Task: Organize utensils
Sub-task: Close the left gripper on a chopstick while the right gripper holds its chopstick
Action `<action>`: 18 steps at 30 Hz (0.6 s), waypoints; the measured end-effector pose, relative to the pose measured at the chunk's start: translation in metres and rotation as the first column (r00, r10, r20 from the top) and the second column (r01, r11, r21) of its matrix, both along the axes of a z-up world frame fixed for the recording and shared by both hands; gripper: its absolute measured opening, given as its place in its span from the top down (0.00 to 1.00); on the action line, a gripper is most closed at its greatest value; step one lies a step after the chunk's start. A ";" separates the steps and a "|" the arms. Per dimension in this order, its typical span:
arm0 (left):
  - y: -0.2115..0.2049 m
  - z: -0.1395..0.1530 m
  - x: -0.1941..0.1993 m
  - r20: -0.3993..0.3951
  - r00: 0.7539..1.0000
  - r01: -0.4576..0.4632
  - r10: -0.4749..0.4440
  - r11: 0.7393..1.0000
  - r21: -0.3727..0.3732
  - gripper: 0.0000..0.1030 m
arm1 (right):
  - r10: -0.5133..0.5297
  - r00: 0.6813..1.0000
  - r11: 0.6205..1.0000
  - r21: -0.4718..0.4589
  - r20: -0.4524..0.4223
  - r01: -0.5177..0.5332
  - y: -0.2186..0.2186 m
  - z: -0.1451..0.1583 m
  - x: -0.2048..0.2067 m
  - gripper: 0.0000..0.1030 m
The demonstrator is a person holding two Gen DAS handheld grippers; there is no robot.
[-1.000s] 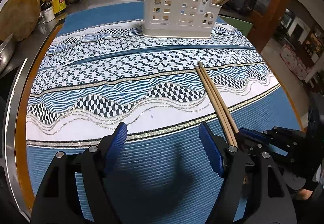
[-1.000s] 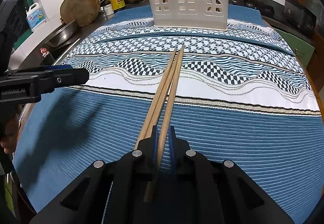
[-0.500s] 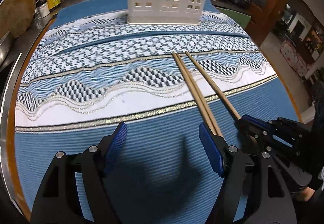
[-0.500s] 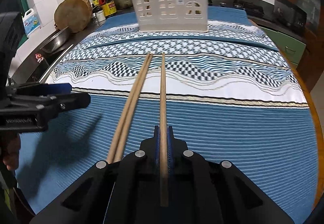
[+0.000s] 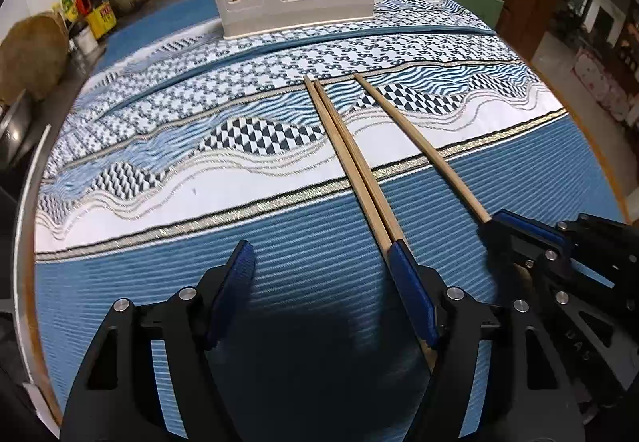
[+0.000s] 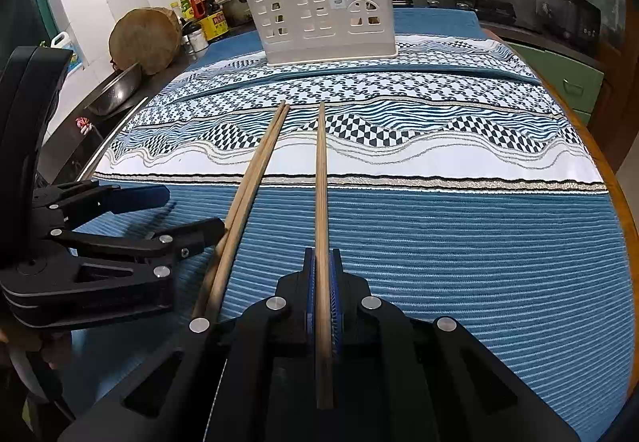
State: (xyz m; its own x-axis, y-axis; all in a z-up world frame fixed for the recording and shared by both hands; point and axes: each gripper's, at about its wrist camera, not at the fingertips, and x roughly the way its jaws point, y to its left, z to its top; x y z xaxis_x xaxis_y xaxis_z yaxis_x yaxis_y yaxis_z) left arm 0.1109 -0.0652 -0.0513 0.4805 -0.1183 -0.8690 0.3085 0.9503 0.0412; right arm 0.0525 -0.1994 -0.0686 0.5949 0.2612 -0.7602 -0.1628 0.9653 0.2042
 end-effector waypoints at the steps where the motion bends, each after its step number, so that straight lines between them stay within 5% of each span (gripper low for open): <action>1: -0.001 0.000 0.001 0.004 1.000 -0.003 0.003 1.000 0.011 0.33 | -0.001 1.000 1.000 0.003 0.000 0.001 0.000 0.000 0.000 0.93; 13: -0.022 -0.004 -0.001 0.031 1.000 -0.006 0.003 0.997 0.081 0.47 | -0.004 1.000 0.999 0.034 0.003 0.004 -0.006 -0.001 -0.003 0.93; 18: -0.007 -0.003 0.006 0.014 1.000 -0.026 0.025 0.999 0.039 0.65 | -0.006 1.000 0.999 0.041 0.005 0.006 -0.010 -0.001 -0.005 0.93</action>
State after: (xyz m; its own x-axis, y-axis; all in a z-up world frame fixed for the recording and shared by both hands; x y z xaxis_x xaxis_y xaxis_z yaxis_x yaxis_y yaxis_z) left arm 0.1165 -0.0720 -0.0542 0.4947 -0.0718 -0.8661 0.2832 0.9555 0.0826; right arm 0.0470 -0.2091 -0.0691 0.6007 0.2888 -0.7455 -0.1583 0.9570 0.2431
